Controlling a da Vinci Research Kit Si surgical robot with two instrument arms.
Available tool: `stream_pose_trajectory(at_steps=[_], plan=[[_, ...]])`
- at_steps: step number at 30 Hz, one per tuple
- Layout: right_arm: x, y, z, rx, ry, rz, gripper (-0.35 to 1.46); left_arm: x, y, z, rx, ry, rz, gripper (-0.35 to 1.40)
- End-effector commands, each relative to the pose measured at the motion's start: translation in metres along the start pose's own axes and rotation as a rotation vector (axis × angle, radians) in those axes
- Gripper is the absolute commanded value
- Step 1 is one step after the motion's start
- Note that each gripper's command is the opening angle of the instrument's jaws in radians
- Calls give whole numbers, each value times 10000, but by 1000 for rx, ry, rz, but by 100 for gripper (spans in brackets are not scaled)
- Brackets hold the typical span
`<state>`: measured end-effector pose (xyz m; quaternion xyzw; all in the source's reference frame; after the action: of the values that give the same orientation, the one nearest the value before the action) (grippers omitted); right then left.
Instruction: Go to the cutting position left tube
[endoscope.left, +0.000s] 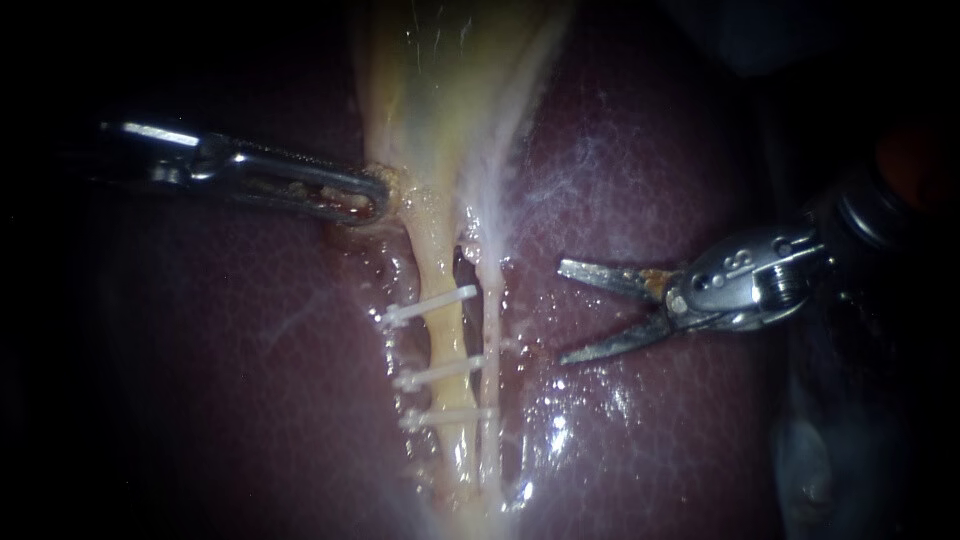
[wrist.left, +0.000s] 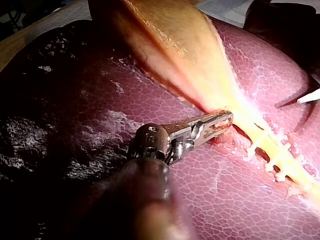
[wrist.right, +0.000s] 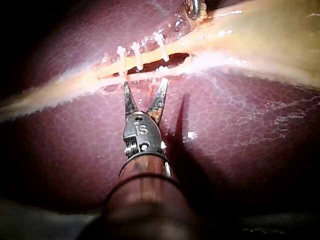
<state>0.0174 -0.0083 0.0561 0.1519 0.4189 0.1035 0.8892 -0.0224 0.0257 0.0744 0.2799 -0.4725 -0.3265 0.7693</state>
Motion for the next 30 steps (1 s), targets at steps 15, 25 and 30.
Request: stream_pose_trajectory(at_steps=[15,25,30], plan=[[0,0,0,11,3,0,140,-47,-11,-75,-29,-26,-20,-35],[5,1,6,51,17,-4,140,-49,-12,-82,-40,-35,-18,-35],[9,1,13,111,34,108,140,-48,-13,-81,-41,-36,-18,-35]])
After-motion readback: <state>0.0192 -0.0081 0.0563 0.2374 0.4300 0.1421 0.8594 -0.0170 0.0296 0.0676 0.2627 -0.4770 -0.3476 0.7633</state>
